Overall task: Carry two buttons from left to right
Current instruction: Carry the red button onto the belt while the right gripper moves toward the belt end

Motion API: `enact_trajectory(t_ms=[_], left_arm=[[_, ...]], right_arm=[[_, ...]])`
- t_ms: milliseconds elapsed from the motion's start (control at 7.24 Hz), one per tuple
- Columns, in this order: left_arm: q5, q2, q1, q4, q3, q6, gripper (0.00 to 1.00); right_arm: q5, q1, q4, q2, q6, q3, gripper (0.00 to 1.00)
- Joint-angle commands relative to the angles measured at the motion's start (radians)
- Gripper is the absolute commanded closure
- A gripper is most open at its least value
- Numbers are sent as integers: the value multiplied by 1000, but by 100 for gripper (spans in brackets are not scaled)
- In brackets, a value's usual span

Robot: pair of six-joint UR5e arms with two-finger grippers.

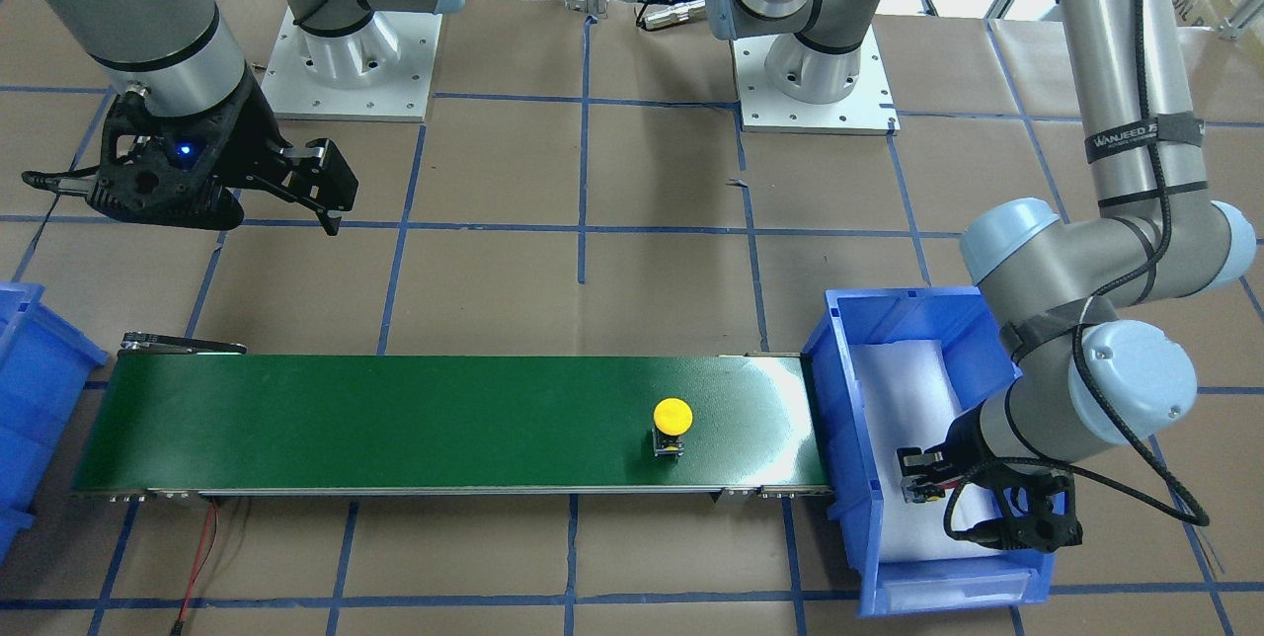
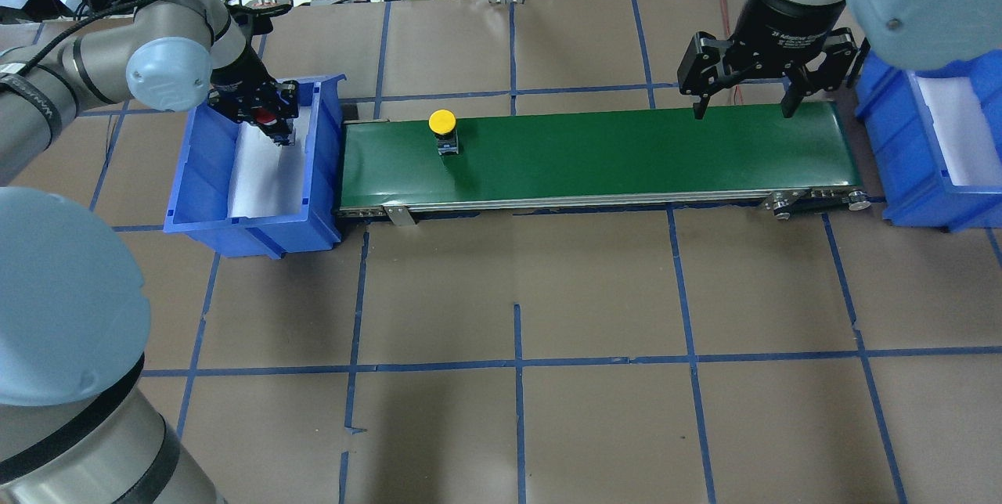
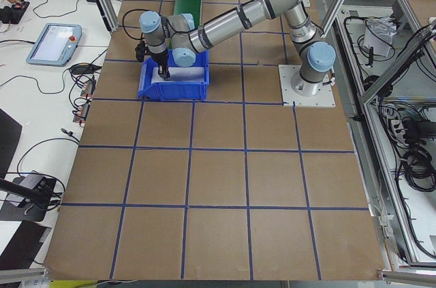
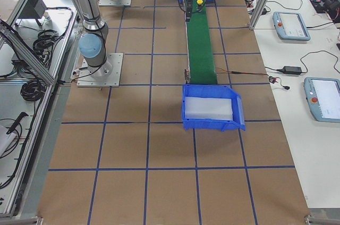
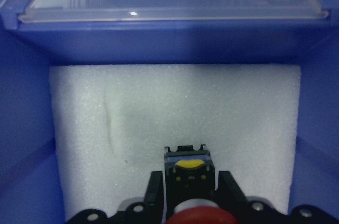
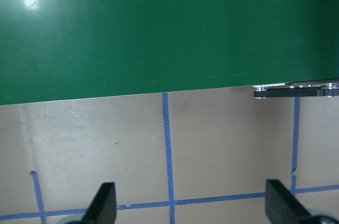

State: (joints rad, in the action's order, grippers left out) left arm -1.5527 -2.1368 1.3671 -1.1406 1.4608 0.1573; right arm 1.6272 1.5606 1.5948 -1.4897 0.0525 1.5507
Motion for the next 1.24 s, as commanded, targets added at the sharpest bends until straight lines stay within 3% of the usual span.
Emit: enact_trajectory(t_ms=[0,138,414,828,1104], left_arm=[[-4,61,0,-60,-13,-2,62],[-6,116,6,-129,-13,-8,62],[0,204,9,-265,-31,-30,62],[16,207,191,-275,-68,-223,62],[48,160,248,-266,-41,-226,62]], right_arm=[[53,1,-7,20,12,3,0],[51,-8,14,41,-23,3,1],[51,-57,83,62,-280,23,0],[43,-199,202,95,-694,43,0],[-5,-290,266,132,-1010,45,0]])
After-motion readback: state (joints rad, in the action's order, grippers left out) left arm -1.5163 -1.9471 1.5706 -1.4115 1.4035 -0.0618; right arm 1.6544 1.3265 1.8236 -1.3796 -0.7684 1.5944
